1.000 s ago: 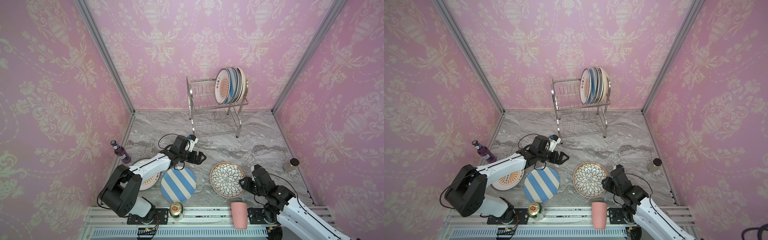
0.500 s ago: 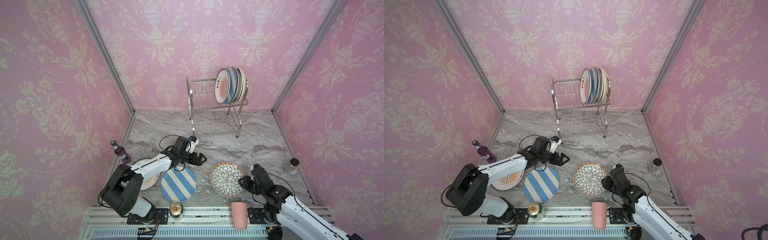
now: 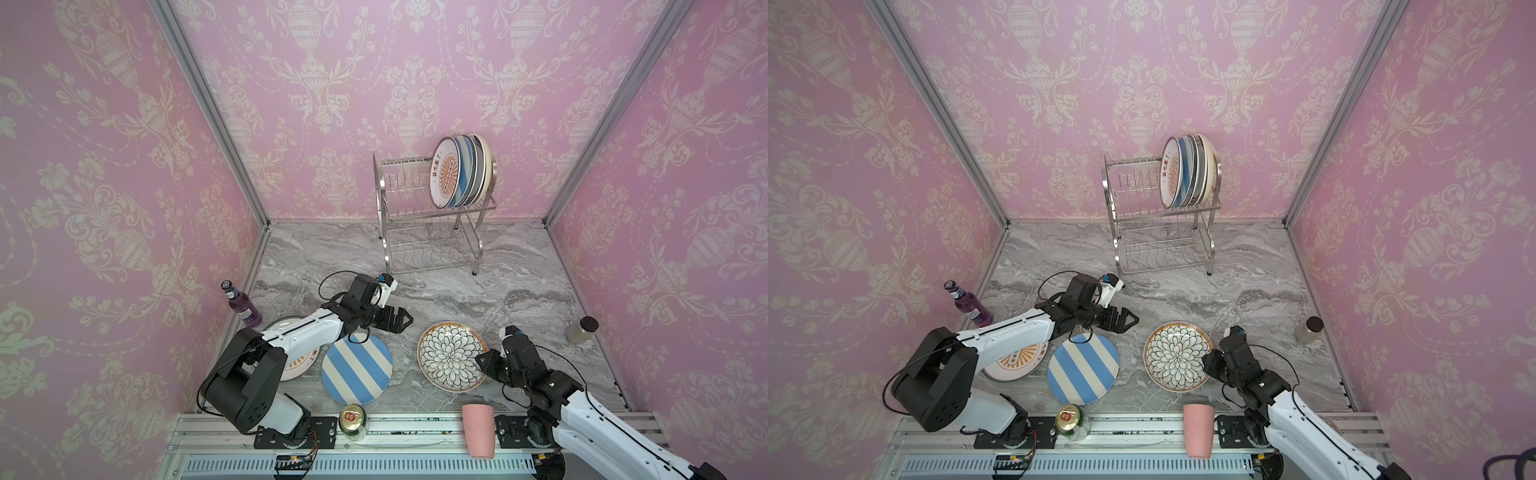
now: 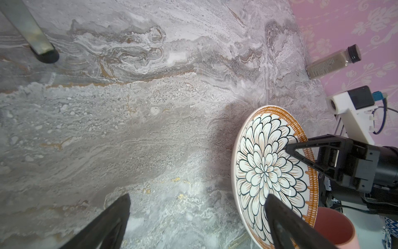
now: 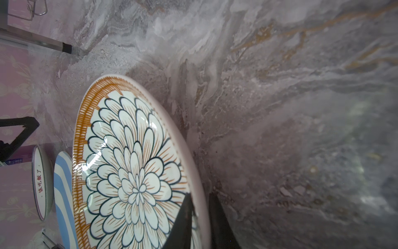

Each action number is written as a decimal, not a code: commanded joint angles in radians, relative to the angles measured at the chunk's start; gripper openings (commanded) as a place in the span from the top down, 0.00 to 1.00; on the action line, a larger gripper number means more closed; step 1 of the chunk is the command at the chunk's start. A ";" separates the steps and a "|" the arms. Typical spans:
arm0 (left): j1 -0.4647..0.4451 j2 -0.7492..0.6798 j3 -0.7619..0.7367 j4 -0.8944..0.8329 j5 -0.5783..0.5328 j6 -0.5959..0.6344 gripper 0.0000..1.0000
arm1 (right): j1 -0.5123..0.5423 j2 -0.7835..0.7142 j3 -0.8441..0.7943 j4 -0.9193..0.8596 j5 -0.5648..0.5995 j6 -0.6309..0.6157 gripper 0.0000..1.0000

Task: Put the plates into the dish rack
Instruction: 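Push the flower-pattern plate farther from the robot toward the rack with the right gripper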

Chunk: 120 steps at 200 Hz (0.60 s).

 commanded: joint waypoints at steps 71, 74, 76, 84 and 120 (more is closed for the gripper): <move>-0.008 -0.058 0.038 -0.075 -0.056 0.069 0.01 | -0.012 0.076 0.177 -0.155 0.132 -0.130 1.00; -0.008 -0.060 0.041 -0.078 -0.060 0.070 0.01 | -0.013 0.084 0.192 -0.172 0.142 -0.142 1.00; -0.008 -0.061 0.042 -0.080 -0.061 0.070 0.01 | -0.013 0.089 0.203 -0.185 0.149 -0.149 1.00; -0.008 -0.066 0.047 -0.084 -0.070 0.075 0.01 | -0.012 0.110 0.247 -0.228 0.179 -0.179 1.00; -0.007 -0.088 0.067 -0.097 -0.102 0.082 0.01 | -0.013 0.171 0.422 -0.351 0.284 -0.286 1.00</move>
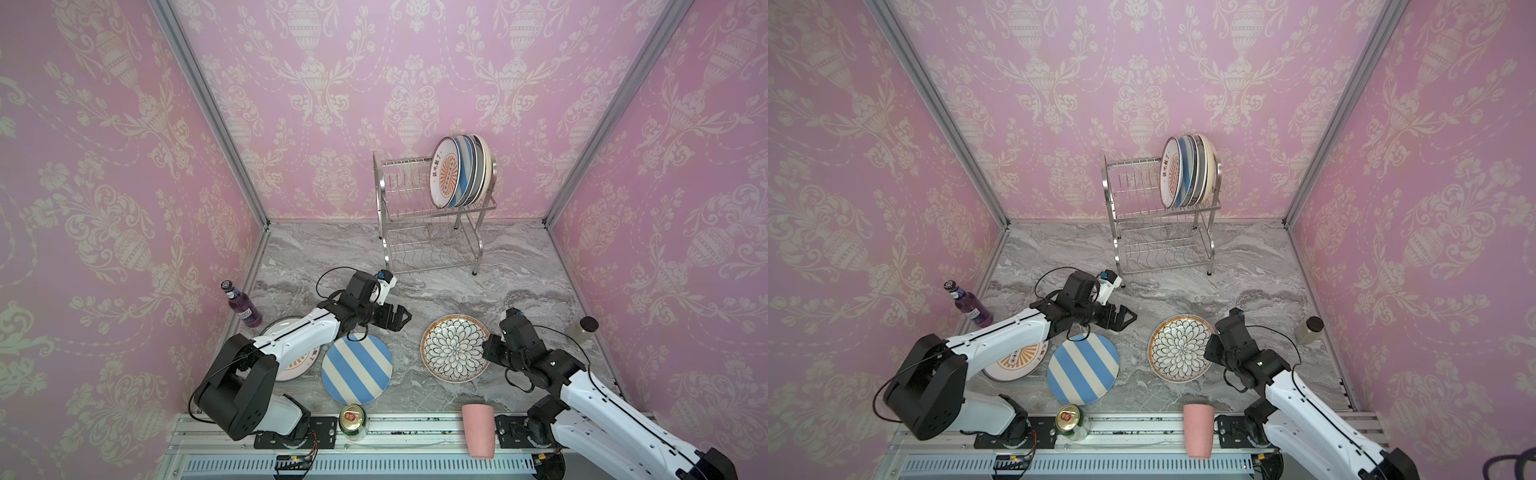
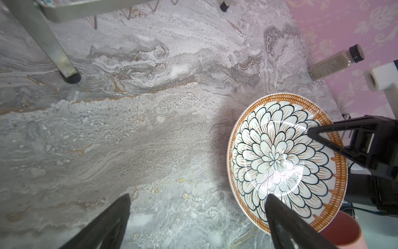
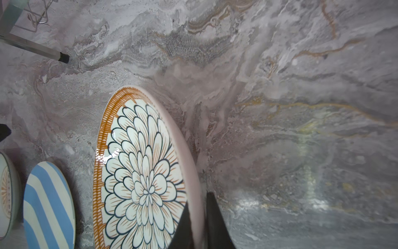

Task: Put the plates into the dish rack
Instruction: 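Push the flower-pattern plate farther from the robot toward the rack with the right gripper, then close the right gripper on the flower-pattern plate's rim and lift it upright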

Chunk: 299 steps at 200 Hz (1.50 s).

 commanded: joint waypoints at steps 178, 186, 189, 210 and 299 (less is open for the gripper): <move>0.218 -0.304 0.084 0.133 -0.021 -0.069 0.01 | 0.196 0.404 1.143 -0.292 0.395 -0.507 1.00; 0.226 -0.309 0.085 0.139 -0.020 -0.069 0.01 | 0.200 0.422 1.169 -0.282 0.396 -0.521 1.00; 0.227 -0.310 0.086 0.142 -0.019 -0.069 0.01 | 0.201 0.428 1.177 -0.278 0.397 -0.525 1.00; 0.230 -0.305 0.101 0.136 0.006 -0.041 0.01 | 0.211 0.459 1.231 -0.238 0.417 -0.552 1.00; 0.236 -0.243 0.142 0.136 0.042 -0.093 0.01 | 0.267 0.664 1.552 -0.005 0.718 -0.748 1.00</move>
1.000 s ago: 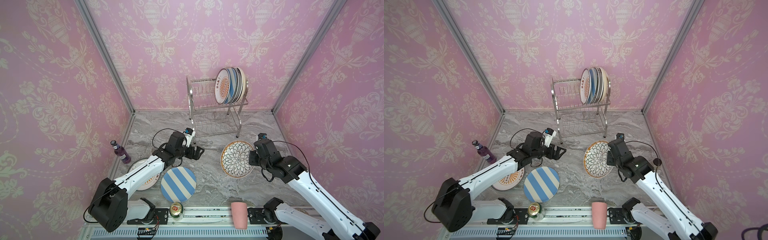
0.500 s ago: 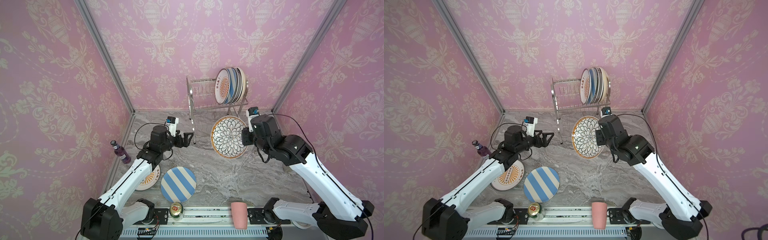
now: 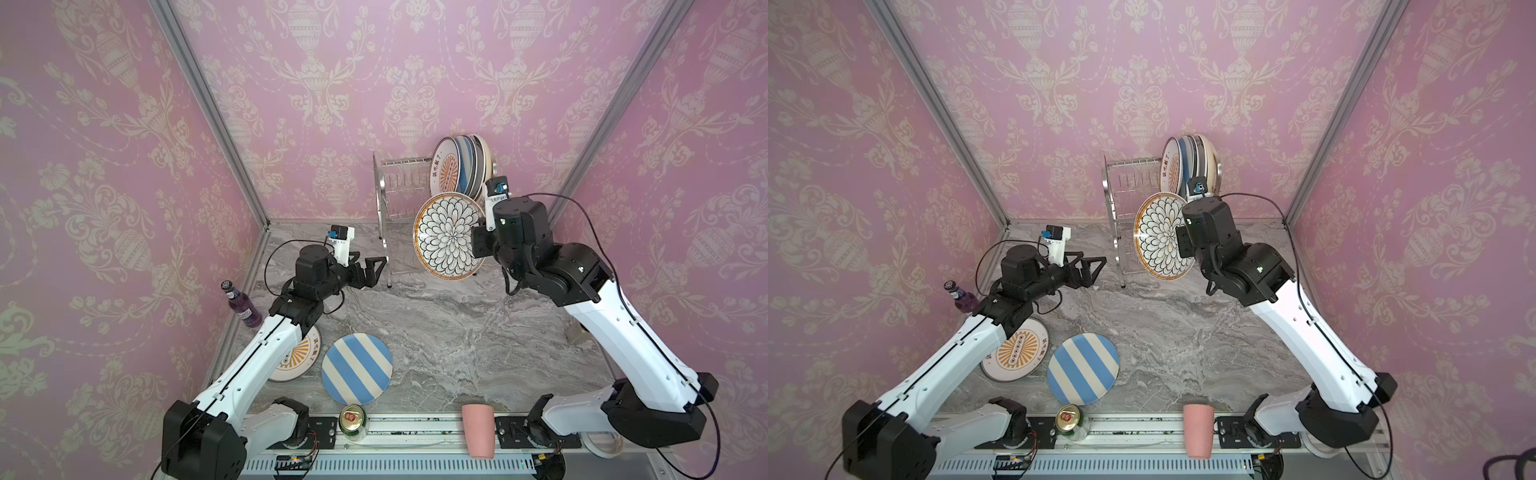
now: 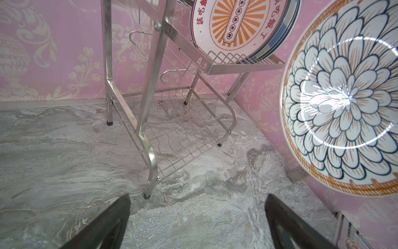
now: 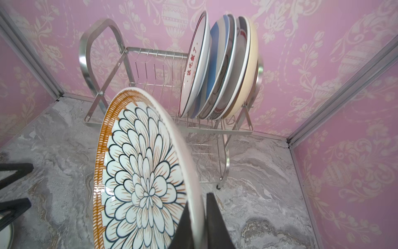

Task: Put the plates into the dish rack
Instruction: 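Close the right gripper on the flower-pattern plate's rim and lift it upright, then carry the flower-pattern plate to the rack and lower it in front of the stacked plates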

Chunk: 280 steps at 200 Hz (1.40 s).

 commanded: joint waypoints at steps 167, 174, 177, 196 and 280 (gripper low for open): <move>0.034 -0.049 0.036 -0.175 0.159 -0.044 0.01 | 0.024 0.563 0.463 1.067 0.531 -0.944 1.00; 0.036 -0.055 0.037 -0.187 0.158 -0.037 0.01 | 0.014 0.570 0.463 1.052 0.529 -0.923 1.00; 0.037 -0.057 0.037 -0.190 0.157 -0.034 0.01 | 0.009 0.573 0.465 1.042 0.528 -0.912 1.00; 0.044 -0.068 0.030 -0.202 0.153 -0.026 0.01 | -0.018 0.595 0.480 0.973 0.517 -0.840 1.00; 0.062 -0.049 0.013 -0.173 0.178 -0.055 0.01 | -0.061 0.704 0.563 0.923 0.489 -0.769 1.00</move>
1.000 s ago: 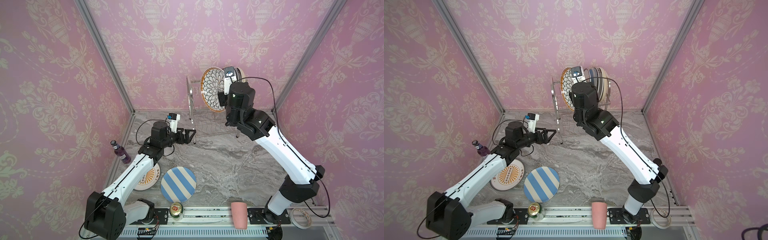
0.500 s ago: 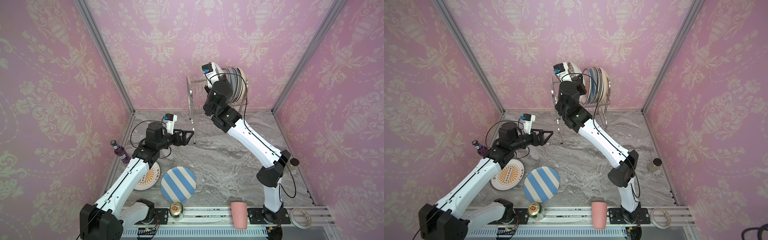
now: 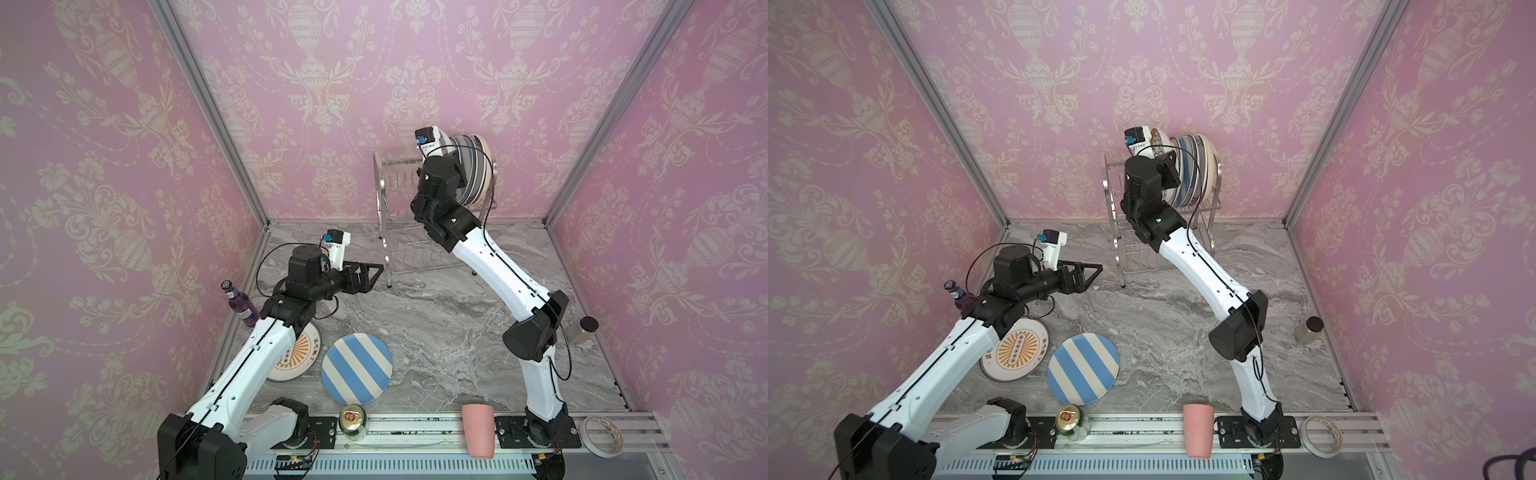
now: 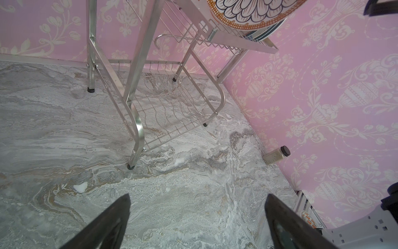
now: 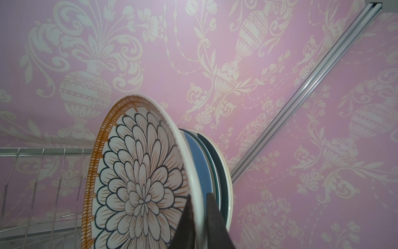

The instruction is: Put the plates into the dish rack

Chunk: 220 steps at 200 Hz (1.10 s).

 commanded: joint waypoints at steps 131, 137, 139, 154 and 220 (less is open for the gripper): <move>0.017 -0.021 0.003 -0.054 0.035 0.034 0.01 | -0.016 0.106 0.115 0.134 0.039 -0.036 1.00; 0.019 -0.023 0.003 -0.055 0.034 0.036 0.01 | -0.017 0.109 0.116 0.137 0.041 -0.041 1.00; 0.019 -0.023 0.003 -0.054 0.034 0.037 0.01 | -0.017 0.110 0.115 0.140 0.041 -0.045 1.00; 0.021 -0.024 0.004 -0.054 0.034 0.037 0.01 | -0.020 0.119 0.115 0.177 0.046 -0.087 1.00; 0.021 -0.015 0.004 -0.035 0.041 0.031 0.01 | -0.026 0.174 0.172 0.207 0.025 -0.188 1.00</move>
